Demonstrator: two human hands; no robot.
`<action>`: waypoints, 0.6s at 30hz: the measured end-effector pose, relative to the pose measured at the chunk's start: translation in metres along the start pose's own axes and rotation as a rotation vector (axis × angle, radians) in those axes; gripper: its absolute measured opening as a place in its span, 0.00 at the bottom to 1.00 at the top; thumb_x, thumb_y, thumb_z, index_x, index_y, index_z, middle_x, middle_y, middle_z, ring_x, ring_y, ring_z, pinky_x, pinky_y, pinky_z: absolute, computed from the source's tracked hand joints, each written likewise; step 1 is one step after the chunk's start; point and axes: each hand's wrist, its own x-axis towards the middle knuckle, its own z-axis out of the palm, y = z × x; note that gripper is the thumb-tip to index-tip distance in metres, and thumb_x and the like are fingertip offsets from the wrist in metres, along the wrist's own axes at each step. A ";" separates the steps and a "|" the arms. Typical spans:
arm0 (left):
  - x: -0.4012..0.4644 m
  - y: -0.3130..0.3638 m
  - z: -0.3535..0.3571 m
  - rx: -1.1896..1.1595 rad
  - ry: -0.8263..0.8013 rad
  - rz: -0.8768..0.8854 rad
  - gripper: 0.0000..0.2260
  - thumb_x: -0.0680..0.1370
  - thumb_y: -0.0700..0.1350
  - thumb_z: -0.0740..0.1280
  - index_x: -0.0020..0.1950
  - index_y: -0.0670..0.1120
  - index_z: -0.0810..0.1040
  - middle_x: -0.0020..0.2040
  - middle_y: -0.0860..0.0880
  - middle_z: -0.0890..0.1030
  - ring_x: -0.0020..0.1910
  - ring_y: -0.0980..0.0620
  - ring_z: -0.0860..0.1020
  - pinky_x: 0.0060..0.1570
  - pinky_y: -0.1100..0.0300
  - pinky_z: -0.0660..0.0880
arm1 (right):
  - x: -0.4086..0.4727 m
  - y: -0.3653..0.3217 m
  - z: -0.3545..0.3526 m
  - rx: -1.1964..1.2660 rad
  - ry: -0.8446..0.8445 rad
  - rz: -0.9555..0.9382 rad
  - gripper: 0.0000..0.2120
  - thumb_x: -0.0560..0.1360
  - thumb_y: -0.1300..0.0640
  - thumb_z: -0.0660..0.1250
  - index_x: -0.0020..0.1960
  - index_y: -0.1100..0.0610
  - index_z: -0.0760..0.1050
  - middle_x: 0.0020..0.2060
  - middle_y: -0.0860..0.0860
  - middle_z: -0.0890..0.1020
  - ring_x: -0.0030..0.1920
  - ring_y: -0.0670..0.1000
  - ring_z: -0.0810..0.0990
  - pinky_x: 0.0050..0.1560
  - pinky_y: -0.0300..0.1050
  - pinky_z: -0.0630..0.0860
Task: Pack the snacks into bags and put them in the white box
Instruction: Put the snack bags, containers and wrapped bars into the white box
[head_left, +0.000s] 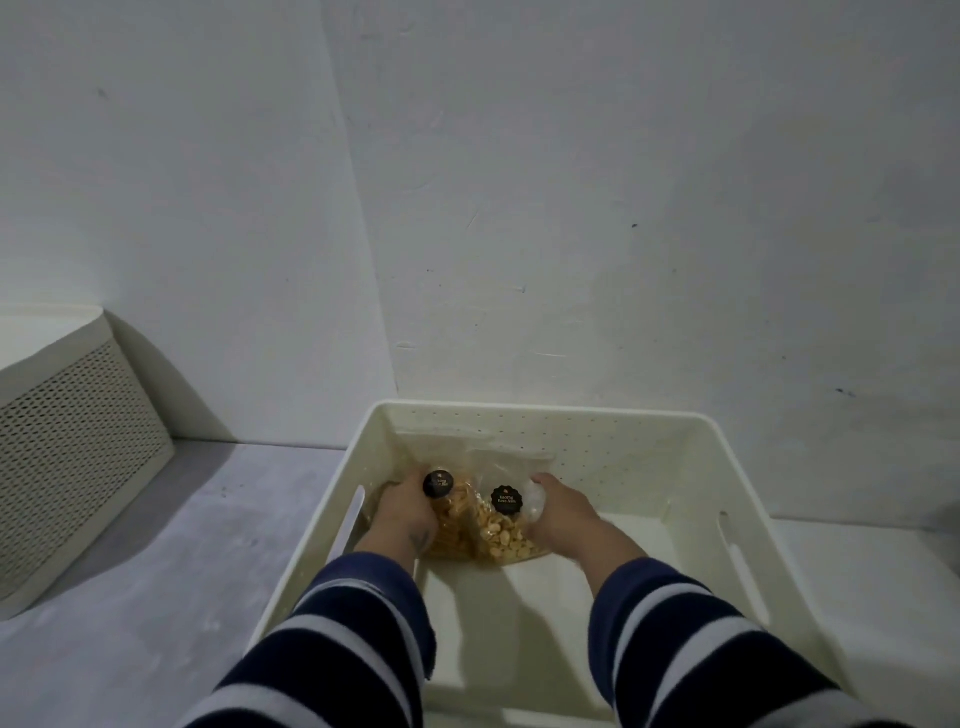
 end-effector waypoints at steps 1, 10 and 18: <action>-0.004 0.004 -0.004 0.020 0.008 0.000 0.22 0.76 0.42 0.63 0.70 0.52 0.66 0.62 0.43 0.75 0.62 0.41 0.73 0.64 0.50 0.71 | -0.007 -0.003 -0.007 -0.052 -0.020 -0.006 0.35 0.75 0.62 0.67 0.76 0.51 0.54 0.68 0.56 0.70 0.64 0.56 0.73 0.55 0.42 0.72; -0.088 0.077 -0.034 0.068 -0.106 0.270 0.18 0.79 0.46 0.63 0.69 0.50 0.70 0.66 0.48 0.74 0.60 0.47 0.76 0.61 0.52 0.75 | -0.099 0.010 -0.096 -0.348 0.042 -0.113 0.25 0.77 0.53 0.66 0.72 0.50 0.65 0.72 0.53 0.68 0.70 0.54 0.69 0.67 0.46 0.68; -0.168 0.197 -0.012 0.178 -0.107 0.585 0.15 0.78 0.47 0.61 0.65 0.54 0.73 0.60 0.54 0.78 0.59 0.51 0.75 0.59 0.55 0.73 | -0.186 0.081 -0.195 -0.438 0.220 -0.043 0.22 0.78 0.52 0.63 0.72 0.49 0.66 0.71 0.51 0.68 0.69 0.54 0.68 0.67 0.46 0.65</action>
